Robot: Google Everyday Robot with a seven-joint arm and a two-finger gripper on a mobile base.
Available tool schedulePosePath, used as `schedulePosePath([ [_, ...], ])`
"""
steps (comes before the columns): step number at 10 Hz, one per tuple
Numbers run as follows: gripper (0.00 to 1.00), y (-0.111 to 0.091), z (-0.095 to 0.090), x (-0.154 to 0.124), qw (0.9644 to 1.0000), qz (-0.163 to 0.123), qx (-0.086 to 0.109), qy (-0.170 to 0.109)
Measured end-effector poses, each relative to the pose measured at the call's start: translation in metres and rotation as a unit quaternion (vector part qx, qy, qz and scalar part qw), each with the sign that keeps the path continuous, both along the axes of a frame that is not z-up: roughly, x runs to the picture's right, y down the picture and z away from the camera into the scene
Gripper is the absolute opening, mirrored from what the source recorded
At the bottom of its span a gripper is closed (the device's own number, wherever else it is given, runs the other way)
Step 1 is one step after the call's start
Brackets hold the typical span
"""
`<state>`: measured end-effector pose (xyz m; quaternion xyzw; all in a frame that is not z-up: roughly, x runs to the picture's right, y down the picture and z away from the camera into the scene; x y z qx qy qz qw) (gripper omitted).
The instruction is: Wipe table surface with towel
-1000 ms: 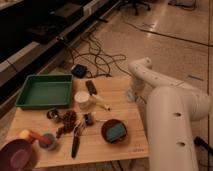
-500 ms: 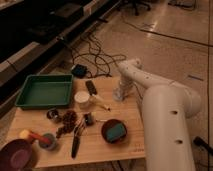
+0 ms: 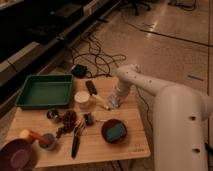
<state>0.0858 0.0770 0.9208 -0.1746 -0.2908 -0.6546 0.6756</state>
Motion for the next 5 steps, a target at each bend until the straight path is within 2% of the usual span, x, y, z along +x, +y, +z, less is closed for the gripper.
schedulePosePath([
  [1,0.0,0.002,-0.019,-0.003,0.9999,-0.007,0.0,-0.016],
  [3,0.0,0.01,-0.046,-0.002,0.9991,-0.027,-0.011,-0.029],
  [5,0.0,0.025,-0.057,0.012,0.9986,-0.041,-0.026,-0.019],
])
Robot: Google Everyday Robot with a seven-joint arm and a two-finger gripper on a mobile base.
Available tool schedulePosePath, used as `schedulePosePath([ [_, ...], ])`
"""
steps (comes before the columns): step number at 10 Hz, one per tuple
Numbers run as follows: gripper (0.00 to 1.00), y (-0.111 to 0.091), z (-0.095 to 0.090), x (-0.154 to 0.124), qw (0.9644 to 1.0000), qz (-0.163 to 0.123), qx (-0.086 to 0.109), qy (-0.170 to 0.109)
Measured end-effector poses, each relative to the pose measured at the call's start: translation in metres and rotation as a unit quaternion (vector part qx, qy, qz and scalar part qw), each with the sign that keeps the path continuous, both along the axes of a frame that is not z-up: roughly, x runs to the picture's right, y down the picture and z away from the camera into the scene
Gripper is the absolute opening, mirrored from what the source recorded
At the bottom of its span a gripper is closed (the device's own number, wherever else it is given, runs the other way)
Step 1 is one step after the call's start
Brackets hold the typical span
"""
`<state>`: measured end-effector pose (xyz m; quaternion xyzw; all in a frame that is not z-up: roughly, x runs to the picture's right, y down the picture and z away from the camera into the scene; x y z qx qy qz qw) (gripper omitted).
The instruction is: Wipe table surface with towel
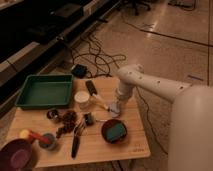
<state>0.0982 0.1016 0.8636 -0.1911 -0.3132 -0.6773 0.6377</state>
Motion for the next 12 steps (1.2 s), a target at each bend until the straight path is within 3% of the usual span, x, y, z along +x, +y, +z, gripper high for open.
schedulePosePath([
  [4,0.0,0.024,-0.012,0.067,0.9983,0.01,-0.018,0.054],
  [8,0.0,-0.004,-0.012,0.103,0.9939,0.028,0.017,0.106],
  [10,0.0,-0.012,0.009,0.115,0.9915,0.041,0.024,0.121],
  [11,0.0,-0.018,0.036,0.123,0.9892,0.059,0.033,0.13],
  [12,0.0,-0.022,0.049,0.121,0.988,0.069,0.039,0.132],
])
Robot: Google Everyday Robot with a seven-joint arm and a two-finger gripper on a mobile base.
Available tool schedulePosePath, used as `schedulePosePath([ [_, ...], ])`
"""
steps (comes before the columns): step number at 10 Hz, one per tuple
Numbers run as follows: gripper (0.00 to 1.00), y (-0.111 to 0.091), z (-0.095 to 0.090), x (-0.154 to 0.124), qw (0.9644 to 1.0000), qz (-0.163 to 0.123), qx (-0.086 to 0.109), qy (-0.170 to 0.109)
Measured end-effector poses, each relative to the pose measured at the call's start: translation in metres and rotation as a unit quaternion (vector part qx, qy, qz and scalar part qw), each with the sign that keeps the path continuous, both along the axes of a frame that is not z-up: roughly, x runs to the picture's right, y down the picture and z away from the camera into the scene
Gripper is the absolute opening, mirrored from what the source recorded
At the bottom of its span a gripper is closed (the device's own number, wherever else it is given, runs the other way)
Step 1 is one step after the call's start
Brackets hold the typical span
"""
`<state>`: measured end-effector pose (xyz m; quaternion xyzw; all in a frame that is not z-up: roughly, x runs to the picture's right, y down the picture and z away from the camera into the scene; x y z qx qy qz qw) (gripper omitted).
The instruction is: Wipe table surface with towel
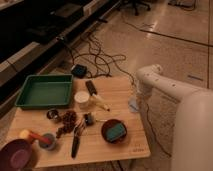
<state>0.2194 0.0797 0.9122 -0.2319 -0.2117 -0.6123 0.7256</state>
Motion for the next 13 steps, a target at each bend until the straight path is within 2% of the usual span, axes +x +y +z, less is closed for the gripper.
schedulePosePath([
  [1,0.0,-0.008,0.011,-0.004,0.9999,0.009,0.011,0.002],
  [4,0.0,-0.031,0.024,-0.008,0.9991,0.019,0.039,0.005],
  [5,0.0,-0.036,0.03,-0.016,0.9989,0.018,0.043,0.002],
  [8,0.0,-0.04,0.053,-0.046,0.9988,0.018,0.04,-0.02],
  [9,0.0,-0.038,0.056,-0.051,0.9988,0.02,0.036,-0.026],
  [13,0.0,-0.036,0.06,-0.111,0.997,0.003,0.028,-0.072],
])
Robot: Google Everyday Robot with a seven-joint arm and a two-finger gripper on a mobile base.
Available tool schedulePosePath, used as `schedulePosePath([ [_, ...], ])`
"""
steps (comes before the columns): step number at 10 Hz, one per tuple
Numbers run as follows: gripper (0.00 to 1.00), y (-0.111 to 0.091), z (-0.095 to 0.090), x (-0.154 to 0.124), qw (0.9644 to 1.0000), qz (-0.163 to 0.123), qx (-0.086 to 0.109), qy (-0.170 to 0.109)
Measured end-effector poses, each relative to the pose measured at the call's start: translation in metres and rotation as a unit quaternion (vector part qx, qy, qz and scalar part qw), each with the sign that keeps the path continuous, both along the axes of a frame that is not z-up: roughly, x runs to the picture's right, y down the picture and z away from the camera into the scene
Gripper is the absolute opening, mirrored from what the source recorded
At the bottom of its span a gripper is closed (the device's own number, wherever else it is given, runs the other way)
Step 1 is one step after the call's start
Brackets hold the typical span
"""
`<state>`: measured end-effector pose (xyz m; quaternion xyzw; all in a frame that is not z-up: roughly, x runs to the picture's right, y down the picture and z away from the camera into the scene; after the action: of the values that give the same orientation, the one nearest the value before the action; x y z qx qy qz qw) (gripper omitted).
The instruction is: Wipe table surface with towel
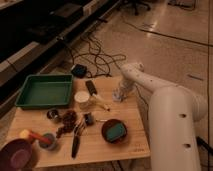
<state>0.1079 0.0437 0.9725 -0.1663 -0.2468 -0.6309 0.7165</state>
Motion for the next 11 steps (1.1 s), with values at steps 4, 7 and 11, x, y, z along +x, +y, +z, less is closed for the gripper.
schedulePosePath([
  [4,0.0,0.032,-0.02,-0.043,0.998,-0.045,-0.013,-0.043],
  [7,0.0,0.039,-0.056,-0.045,0.9963,-0.064,-0.017,-0.055],
  [11,0.0,0.04,-0.097,0.004,0.9956,-0.083,-0.036,-0.023],
])
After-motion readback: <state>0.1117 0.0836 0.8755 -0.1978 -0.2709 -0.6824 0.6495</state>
